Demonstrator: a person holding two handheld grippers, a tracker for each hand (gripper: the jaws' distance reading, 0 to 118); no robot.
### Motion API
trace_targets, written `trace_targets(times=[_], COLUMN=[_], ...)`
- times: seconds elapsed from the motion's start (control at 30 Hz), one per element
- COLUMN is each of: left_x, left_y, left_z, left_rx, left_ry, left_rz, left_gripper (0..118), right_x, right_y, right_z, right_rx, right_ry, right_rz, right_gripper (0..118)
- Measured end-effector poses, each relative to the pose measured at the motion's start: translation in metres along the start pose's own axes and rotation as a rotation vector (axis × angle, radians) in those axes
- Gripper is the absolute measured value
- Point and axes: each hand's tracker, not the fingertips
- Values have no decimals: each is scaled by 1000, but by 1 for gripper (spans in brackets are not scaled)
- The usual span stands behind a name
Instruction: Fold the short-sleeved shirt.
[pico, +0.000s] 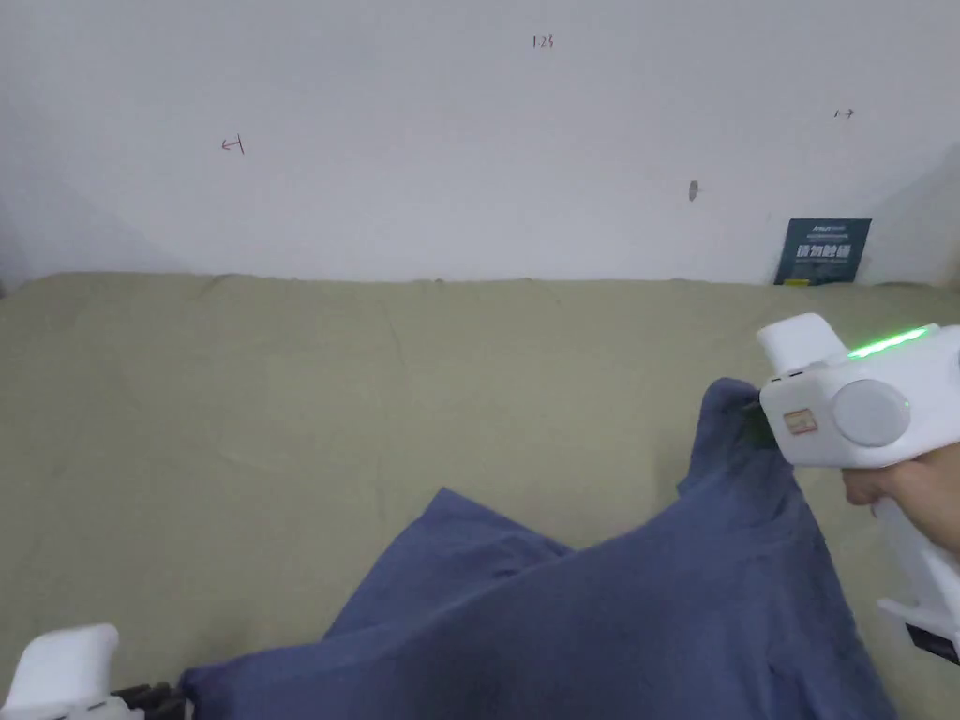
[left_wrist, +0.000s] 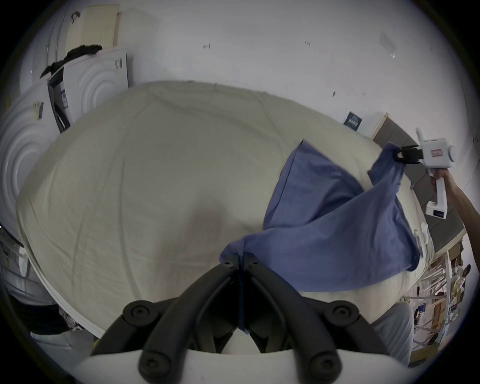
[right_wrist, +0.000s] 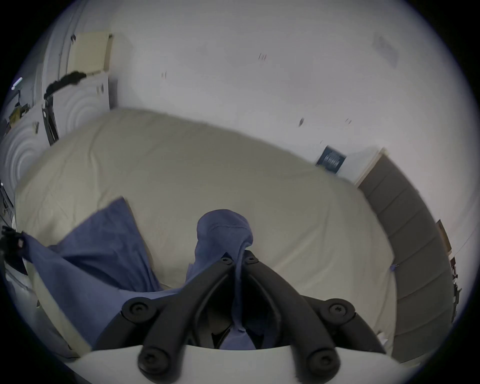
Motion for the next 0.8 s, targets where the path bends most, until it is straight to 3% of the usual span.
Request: trace_targets(times=[0.17, 0.4, 0.6, 0.8], left_x=[27, 83, 118, 136], left_y=[60, 149, 209, 247], left_z=[48, 139, 209, 243], left_rx=[161, 358, 481, 480], left_ry=[-28, -32, -15, 26], left_rz=[-6, -72, -77, -119], left_gripper=[0, 0, 0, 0], right_x=[33, 78, 100, 103], right_y=[28, 51, 63, 75], right_z=[122, 259, 321, 342], right_rx=[155, 359, 426, 471], right_ry=[-54, -192, -235, -275], right_rz=[-12, -104, -152, -205], right_gripper=[4, 4, 4, 4])
